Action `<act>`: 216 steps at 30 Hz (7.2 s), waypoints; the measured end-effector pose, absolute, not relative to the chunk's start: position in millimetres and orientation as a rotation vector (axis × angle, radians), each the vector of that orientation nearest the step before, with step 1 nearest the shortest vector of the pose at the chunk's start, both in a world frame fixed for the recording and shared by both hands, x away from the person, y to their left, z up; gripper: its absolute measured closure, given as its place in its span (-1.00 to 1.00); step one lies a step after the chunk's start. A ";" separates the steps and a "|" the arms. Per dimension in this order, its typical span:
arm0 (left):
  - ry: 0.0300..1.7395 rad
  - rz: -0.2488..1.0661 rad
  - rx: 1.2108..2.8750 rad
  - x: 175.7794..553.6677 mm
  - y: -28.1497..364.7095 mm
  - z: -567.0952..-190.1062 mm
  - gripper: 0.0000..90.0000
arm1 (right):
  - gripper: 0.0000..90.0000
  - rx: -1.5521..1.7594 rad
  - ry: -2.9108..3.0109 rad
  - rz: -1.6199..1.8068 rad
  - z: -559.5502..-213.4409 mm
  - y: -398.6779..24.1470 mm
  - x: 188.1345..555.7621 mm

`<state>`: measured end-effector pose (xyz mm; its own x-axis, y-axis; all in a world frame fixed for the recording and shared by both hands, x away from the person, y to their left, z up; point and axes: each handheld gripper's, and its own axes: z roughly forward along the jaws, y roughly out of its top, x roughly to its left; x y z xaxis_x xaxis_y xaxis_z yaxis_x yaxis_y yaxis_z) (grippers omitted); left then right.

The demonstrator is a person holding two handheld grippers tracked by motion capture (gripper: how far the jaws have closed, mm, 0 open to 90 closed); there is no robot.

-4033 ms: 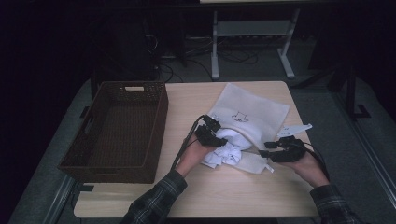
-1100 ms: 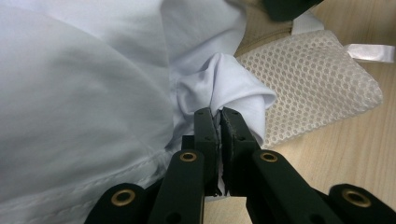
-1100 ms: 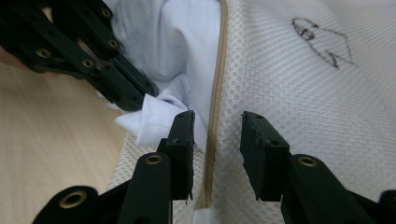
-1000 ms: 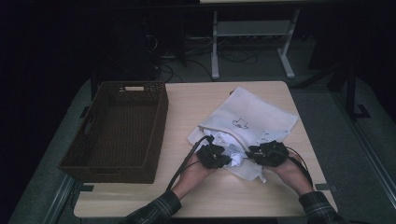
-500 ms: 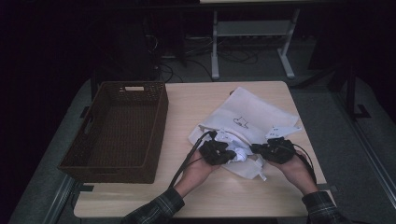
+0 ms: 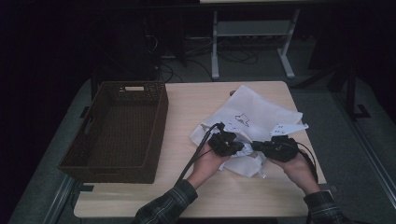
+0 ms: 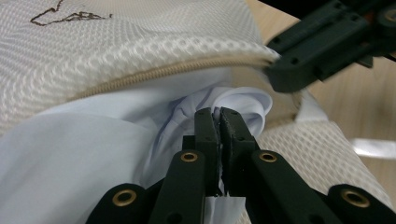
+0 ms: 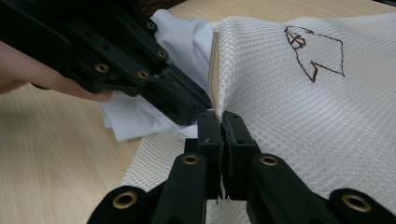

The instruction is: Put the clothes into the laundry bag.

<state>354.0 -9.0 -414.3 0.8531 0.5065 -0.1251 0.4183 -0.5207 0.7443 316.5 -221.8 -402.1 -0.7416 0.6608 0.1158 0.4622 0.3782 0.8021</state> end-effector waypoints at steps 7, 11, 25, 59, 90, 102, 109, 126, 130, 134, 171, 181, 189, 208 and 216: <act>0.717 0.157 2.153 363.1 -16.6 -420.9 0.93 | 0.94 1.012 2.405 1.315 -401.5 -223.8 316.9; 0.751 0.141 2.111 366.6 -24.5 -428.9 0.92 | 0.94 1.014 2.403 1.314 -401.8 -223.3 317.0; 0.681 0.091 2.171 344.7 -18.3 -417.4 0.32 | 0.93 1.018 2.399 1.292 -406.7 -231.1 317.5; 0.624 0.153 2.206 364.9 35.5 -407.0 0.92 | 0.93 0.988 2.430 1.258 -412.7 -228.9 320.9; 0.687 0.301 2.072 388.4 -23.0 -429.6 0.92 | 0.93 0.961 2.392 1.364 -403.6 -229.0 309.6; 0.653 0.293 2.142 367.8 -6.1 -414.2 0.15 | 0.93 0.975 2.416 1.321 -410.2 -229.1 311.5; 0.649 0.281 2.164 357.0 18.2 -398.6 -0.03 | 0.93 0.978 2.435 1.281 -413.7 -226.8 313.5; 0.907 0.376 2.199 394.8 85.4 -417.4 -0.11 | 0.92 0.996 2.478 1.209 -425.1 -224.2 319.3; 0.959 0.381 2.197 409.3 90.8 -429.3 -0.11 | 0.92 0.998 2.476 1.217 -425.1 -226.3 319.6; 0.999 0.348 2.203 422.8 94.5 -439.7 -0.11 | 0.92 0.995 2.475 1.214 -425.1 -226.1 319.3; 0.983 0.140 2.250 407.7 102.8 -452.1 0.88 | 0.92 1.011 2.442 1.170 -424.4 -239.4 325.8; 0.942 0.098 2.253 373.9 106.1 -448.2 0.88 | 0.92 1.050 2.410 1.161 -426.1 -249.2 333.3; 0.899 0.073 2.238 343.3 103.5 -448.6 0.88 | 0.92 1.079 2.378 1.153 -425.7 -255.2 345.9; 0.859 0.038 2.170 320.0 108.4 -450.7 0.88 | 0.39 1.068 2.397 1.302 -401.2 -250.9 330.7; 0.855 0.029 2.161 319.0 109.9 -452.2 0.88 | 0.37 0.951 2.518 1.302 -407.0 -213.3 317.0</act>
